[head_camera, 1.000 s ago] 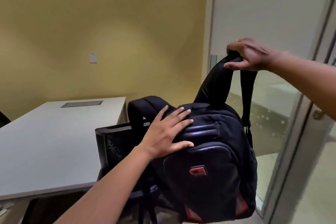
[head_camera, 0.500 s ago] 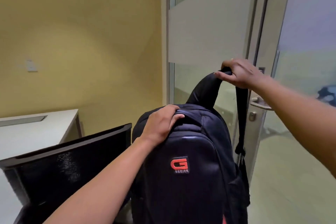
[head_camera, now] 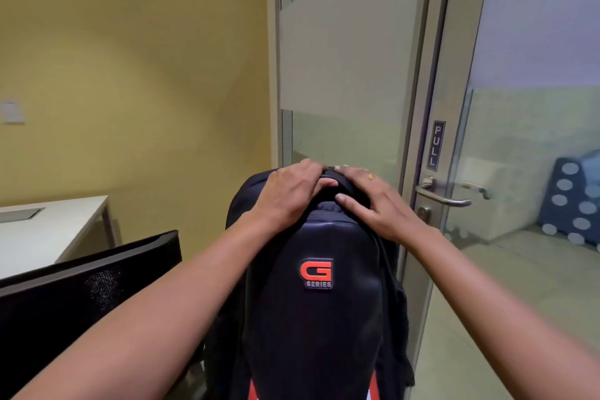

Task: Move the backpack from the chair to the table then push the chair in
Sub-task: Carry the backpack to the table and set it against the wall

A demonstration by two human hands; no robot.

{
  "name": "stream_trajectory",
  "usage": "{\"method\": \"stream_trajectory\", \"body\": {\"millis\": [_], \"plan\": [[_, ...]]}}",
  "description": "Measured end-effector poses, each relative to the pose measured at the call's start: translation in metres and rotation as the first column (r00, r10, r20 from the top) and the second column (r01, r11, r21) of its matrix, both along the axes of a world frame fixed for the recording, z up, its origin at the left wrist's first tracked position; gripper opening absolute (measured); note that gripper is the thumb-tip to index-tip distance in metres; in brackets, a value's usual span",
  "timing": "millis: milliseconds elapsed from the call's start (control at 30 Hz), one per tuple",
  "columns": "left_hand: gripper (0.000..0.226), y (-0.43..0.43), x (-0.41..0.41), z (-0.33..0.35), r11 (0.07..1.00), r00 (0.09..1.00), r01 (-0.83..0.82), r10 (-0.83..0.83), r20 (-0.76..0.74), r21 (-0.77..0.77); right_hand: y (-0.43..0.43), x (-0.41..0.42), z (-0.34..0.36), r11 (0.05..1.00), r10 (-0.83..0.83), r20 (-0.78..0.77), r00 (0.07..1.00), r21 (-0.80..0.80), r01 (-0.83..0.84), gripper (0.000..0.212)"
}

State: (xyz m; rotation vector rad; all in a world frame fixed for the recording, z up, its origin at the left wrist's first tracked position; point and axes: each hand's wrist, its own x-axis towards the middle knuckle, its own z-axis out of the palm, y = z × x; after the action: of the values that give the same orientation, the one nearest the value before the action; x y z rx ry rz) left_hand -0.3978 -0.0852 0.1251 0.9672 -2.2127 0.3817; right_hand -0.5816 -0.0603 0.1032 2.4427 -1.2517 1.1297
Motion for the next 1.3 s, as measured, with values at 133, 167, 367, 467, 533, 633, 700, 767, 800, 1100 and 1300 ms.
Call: {"method": "stream_trajectory", "body": {"millis": [133,167,367,467,533,633,700,767,800,1100,1300], "plan": [[0.059,-0.025,-0.003,0.001,1.0,0.999,-0.029,0.029,-0.044,-0.004,-0.04,0.003,0.003,0.995,-0.069,-0.009,0.998,-0.075,0.068,0.035],[0.052,-0.035,-0.004,-0.001,0.999,0.997,-0.037,0.036,-0.067,-0.009,-0.051,0.004,0.002,0.991,-0.098,-0.026,0.995,-0.095,0.095,0.033],[0.047,-0.103,-0.001,-0.009,1.0,0.997,-0.024,0.025,-0.071,0.01,-0.119,0.003,-0.001,0.968,-0.154,-0.07,0.986,-0.21,0.137,0.027],[0.054,-0.143,0.01,-0.022,0.997,0.996,-0.044,0.048,-0.072,0.056,-0.156,0.003,-0.006,0.959,-0.16,-0.069,0.985,-0.246,0.139,0.026],[0.055,-0.167,0.015,-0.03,0.995,0.991,-0.059,0.068,-0.115,0.082,-0.182,0.006,-0.008,0.961,-0.143,-0.077,0.987,-0.251,0.12,0.024],[0.056,-0.204,0.017,-0.032,0.993,0.986,-0.086,0.096,-0.136,0.077,-0.223,0.012,-0.008,0.958,-0.149,-0.043,0.988,-0.254,0.133,0.031],[0.057,-0.23,0.017,-0.03,0.993,0.983,-0.097,0.106,-0.147,0.07,-0.248,0.016,-0.005,0.964,-0.151,-0.005,0.989,-0.223,0.146,0.043],[0.059,-0.257,0.018,-0.027,0.993,0.983,-0.107,0.113,-0.146,0.049,-0.275,0.02,-0.001,0.967,-0.136,0.021,0.99,-0.214,0.138,0.044],[0.059,-0.27,0.019,-0.025,0.992,0.982,-0.118,0.122,-0.142,0.036,-0.289,0.021,0.0,0.968,-0.129,0.024,0.991,-0.213,0.131,0.046],[0.06,-0.405,0.022,-0.022,0.963,0.963,-0.268,0.268,-0.003,-0.02,-0.44,0.03,-0.005,0.977,-0.052,-0.112,0.992,-0.212,0.027,0.044],[0.059,-0.495,0.035,-0.025,0.924,0.924,-0.383,0.383,-0.011,-0.014,-0.552,0.044,-0.007,0.977,0.084,-0.129,0.988,-0.186,-0.107,0.048]]}}
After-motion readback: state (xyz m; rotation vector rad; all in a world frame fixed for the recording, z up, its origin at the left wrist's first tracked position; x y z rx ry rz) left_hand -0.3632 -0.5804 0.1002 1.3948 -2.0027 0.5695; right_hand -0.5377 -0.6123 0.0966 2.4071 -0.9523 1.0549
